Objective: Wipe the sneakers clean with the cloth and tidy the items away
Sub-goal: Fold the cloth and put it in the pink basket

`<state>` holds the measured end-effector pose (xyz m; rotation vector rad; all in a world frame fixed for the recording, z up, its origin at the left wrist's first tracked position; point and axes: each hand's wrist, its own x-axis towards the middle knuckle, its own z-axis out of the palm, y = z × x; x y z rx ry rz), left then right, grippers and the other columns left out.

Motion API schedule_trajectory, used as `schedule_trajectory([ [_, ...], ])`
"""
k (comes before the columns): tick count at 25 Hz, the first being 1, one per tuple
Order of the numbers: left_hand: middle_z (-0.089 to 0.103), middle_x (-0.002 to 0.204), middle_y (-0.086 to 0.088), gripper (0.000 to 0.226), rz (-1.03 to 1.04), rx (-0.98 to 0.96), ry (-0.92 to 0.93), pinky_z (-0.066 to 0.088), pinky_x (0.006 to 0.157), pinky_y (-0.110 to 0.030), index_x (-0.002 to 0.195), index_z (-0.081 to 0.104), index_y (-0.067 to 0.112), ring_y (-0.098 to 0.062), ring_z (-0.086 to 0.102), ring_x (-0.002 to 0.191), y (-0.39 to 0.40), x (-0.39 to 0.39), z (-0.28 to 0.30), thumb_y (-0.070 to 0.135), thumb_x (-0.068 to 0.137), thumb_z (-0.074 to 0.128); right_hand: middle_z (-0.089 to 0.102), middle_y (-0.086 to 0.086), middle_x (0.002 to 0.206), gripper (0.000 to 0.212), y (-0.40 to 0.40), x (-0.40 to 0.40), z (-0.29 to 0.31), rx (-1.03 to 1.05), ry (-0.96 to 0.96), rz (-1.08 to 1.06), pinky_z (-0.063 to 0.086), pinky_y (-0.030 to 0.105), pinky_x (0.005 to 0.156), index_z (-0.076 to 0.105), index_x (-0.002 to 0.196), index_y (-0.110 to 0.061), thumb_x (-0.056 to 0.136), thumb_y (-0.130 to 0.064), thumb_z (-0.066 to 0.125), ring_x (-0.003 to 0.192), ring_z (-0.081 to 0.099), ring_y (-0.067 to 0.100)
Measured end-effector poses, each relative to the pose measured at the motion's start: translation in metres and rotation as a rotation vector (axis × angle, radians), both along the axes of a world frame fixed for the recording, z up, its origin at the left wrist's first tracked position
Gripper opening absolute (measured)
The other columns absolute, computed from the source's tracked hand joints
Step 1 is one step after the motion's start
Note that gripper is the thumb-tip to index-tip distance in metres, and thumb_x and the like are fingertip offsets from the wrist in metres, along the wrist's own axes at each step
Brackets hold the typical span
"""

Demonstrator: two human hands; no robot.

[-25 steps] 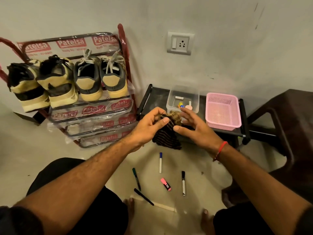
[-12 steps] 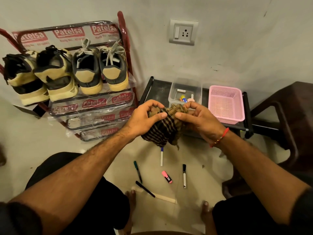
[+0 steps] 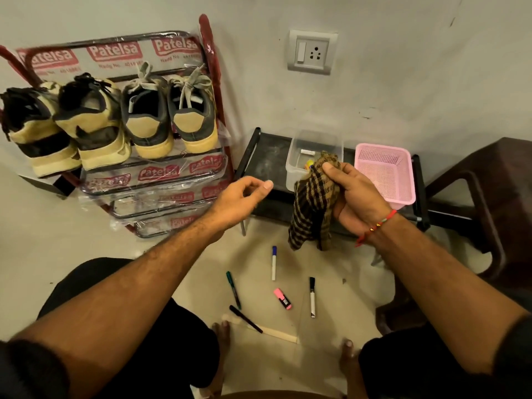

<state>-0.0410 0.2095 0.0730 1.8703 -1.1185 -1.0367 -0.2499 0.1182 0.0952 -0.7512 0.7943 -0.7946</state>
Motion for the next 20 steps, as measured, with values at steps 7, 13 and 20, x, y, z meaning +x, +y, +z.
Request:
schedule_trajectory([
  [7,0.075,0.107,-0.009,0.043,0.000,0.228,0.782,0.060,0.081,-0.035,0.119,0.069,0.006,-0.022,0.071,0.101,0.000,-0.013,-0.007,0.040,0.093,0.067,0.065,0.014,0.111,0.017,0.003,0.003,-0.002,0.016,-0.070,-0.003,0.056,0.038,0.088,0.059,0.112,-0.010,0.095,-0.012,0.060,0.096,0.065,0.022],
  [13,0.072,0.107,-0.001,0.013,0.195,-0.265,0.159,0.059,0.092,-0.036,0.101,0.071,0.023,-0.016,0.068,0.104,-0.006,-0.004,-0.015,0.026,0.089,0.076,0.070,0.014,0.105,0.013,0.001,0.003,-0.013,0.020,0.042,-0.033,0.060,0.038,0.077,0.061,0.107,-0.008,0.094,-0.005,0.060,0.096,0.069,0.025],
  [20,0.067,0.087,0.010,0.015,0.087,-0.413,0.129,0.053,0.078,-0.022,0.117,0.055,0.014,0.004,0.064,0.084,-0.004,-0.008,-0.003,0.022,0.106,0.050,0.063,0.012,0.120,0.040,0.004,0.001,-0.020,-0.392,0.812,0.318,0.056,0.038,0.086,0.051,0.122,-0.020,0.088,-0.028,0.072,0.113,0.062,0.028],
])
